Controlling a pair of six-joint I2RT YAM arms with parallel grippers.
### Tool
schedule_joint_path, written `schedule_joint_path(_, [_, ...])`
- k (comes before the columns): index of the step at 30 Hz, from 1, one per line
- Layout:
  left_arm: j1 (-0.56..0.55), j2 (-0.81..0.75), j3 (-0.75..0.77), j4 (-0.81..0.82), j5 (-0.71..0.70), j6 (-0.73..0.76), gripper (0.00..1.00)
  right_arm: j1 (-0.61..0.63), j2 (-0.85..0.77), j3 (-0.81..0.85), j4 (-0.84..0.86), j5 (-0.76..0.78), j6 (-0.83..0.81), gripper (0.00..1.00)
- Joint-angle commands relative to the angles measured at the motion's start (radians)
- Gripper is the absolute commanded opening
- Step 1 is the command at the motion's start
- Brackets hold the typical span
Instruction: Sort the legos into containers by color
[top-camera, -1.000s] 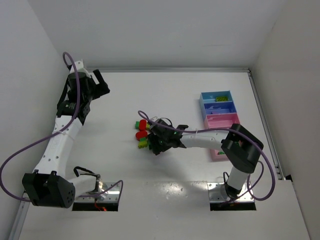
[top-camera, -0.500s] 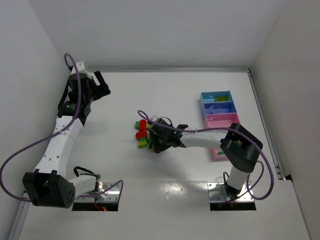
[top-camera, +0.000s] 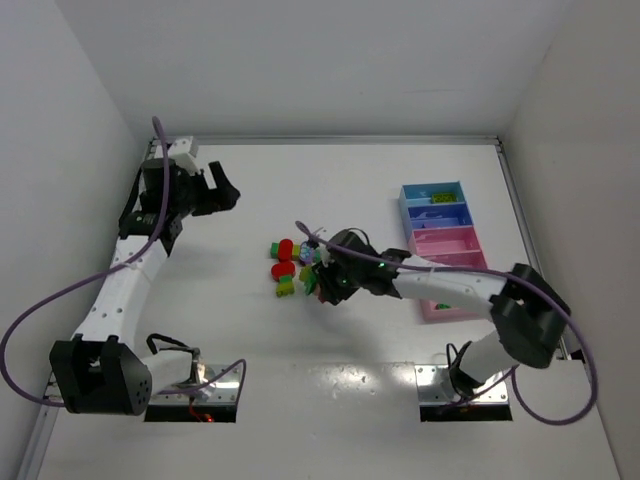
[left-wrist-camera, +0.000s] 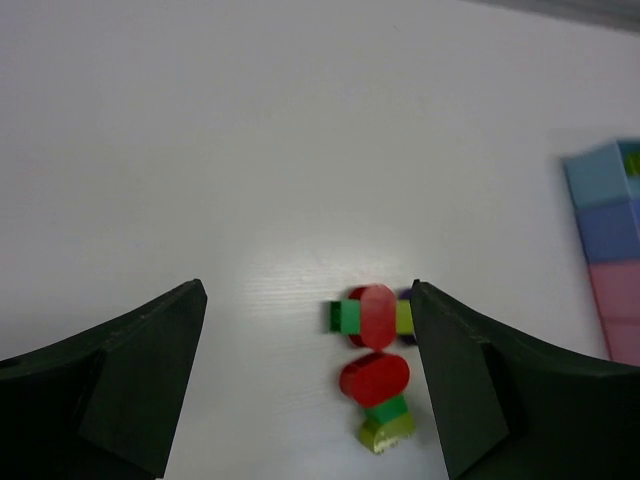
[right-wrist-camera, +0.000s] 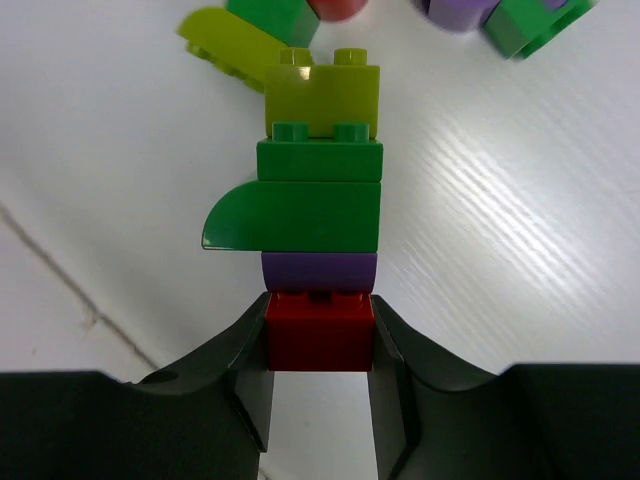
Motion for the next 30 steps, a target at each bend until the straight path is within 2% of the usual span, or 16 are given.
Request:
schedule_joint_path(1, [0.012, -0.023, -0.055, 0.038, 0.413, 0.1, 0.89, -0.072, -0.213, -0.008, 0.003, -0.144, -0.156, 0.0])
schedule_joint_path(3, [0.022, -0.023, -0.104, 0.091, 0.559, 0.149, 0.89, -0.117, -0.293, -0.02, -0.06, -0.211, -0.259, 0.0])
schedule_joint_path(4, [0.022, -0.008, -0.114, 0.102, 0.693, 0.167, 0.89, -0.117, -0.332, -0.011, -0.088, -0.243, -0.299, 0.0])
schedule_joint_path(6, [0.011, 0.023, -0.133, 0.125, 0.83, 0.215, 0.89, -0.141, -0.433, -0.011, -0.165, -0.327, -0.411, 0.0])
schedule_joint_path(7, [0.002, 0.063, -0.133, 0.125, 0.963, 0.233, 0.88, -0.141, -0.461, 0.001, -0.21, -0.38, -0.48, 0.0])
schedule_joint_path(10, [-0.047, 0.109, -0.102, 0.125, 1.085, 0.278, 0.86, -0.141, -0.512, 0.011, -0.263, -0.447, -0.529, 0.0])
schedule_joint_path(13, [-0.095, 0.152, -0.047, 0.125, 1.144, 0.301, 0.86, -0.151, -0.512, 0.03, -0.312, -0.594, -0.562, 0.0])
schedule_joint_path(20, [-0.213, 0.194, 0.031, 0.116, 1.233, 0.368, 0.87, -0.171, -0.502, 0.031, -0.335, -0.696, -0.542, 0.0])
schedule_joint_path(24, [-0.264, 0.18, 0.007, 0.096, 1.221, 0.393, 0.87, -0.21, -0.493, 0.05, -0.35, -0.728, -0.519, 0.0])
schedule_joint_path(30, [-0.324, 0.126, -0.038, 0.02, 1.15, 0.485, 0.86, -0.263, -0.446, 0.097, -0.341, -0.817, -0.398, 0.0])
